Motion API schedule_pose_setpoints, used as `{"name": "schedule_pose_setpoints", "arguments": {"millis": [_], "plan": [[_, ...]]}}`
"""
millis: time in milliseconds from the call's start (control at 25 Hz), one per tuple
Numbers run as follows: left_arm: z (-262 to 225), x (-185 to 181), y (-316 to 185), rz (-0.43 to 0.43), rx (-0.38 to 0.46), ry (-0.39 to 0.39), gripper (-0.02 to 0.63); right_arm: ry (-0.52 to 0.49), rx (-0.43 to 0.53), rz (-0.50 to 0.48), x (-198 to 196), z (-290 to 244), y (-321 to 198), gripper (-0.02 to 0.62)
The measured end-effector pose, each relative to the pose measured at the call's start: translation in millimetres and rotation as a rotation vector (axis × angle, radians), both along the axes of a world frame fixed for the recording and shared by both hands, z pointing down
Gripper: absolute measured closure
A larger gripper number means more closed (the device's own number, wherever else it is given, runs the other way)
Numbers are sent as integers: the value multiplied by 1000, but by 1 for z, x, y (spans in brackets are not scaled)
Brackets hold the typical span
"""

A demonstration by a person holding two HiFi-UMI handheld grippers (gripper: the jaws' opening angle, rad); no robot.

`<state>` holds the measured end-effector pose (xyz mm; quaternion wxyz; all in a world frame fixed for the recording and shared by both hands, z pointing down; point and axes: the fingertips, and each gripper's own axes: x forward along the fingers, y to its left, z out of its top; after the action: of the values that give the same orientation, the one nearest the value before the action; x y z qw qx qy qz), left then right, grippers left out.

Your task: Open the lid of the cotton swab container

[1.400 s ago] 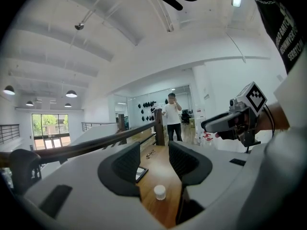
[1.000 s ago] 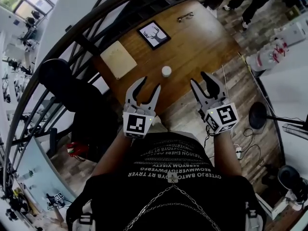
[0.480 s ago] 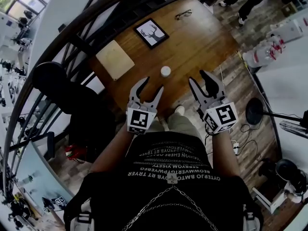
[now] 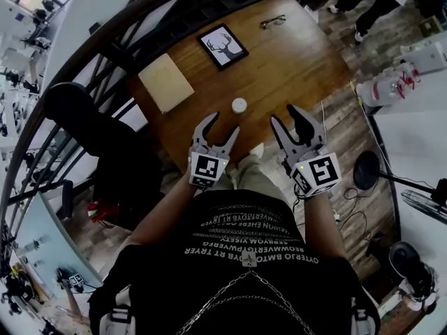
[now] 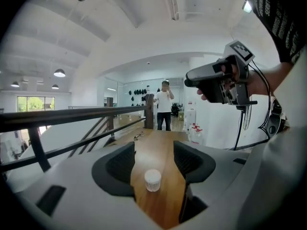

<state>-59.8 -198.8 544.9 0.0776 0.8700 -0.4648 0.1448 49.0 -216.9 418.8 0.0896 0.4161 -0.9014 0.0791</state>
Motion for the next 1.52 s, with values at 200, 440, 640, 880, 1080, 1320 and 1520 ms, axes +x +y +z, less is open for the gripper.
{"name": "schedule_pose_setpoints", "arguments": {"millis": [200,440,640,880,1080,1320,1520], "plan": [[38,7,-8,-33,-51,-22,342,10,20,-47,-3,-3,-8,403],[82,14,-20,-48,-97,-47,342,15,18,-79,-1,1,-18,404],[118,20,-28,-58,-96,-76,342,24,1,-101,5,8,-18,405],[154,27,-36,-75,-148,-75,324,29,-3,-131,8,9,-22,403],[185,31,-46,-86,-183,-121,322,35,-21,-152,9,17,-28,404],[211,31,-56,-119,-220,-150,305,2,-28,-176,10,10,-34,403],[226,34,-66,-127,-247,-169,298,6,-39,-187,11,16,-41,405]]}}
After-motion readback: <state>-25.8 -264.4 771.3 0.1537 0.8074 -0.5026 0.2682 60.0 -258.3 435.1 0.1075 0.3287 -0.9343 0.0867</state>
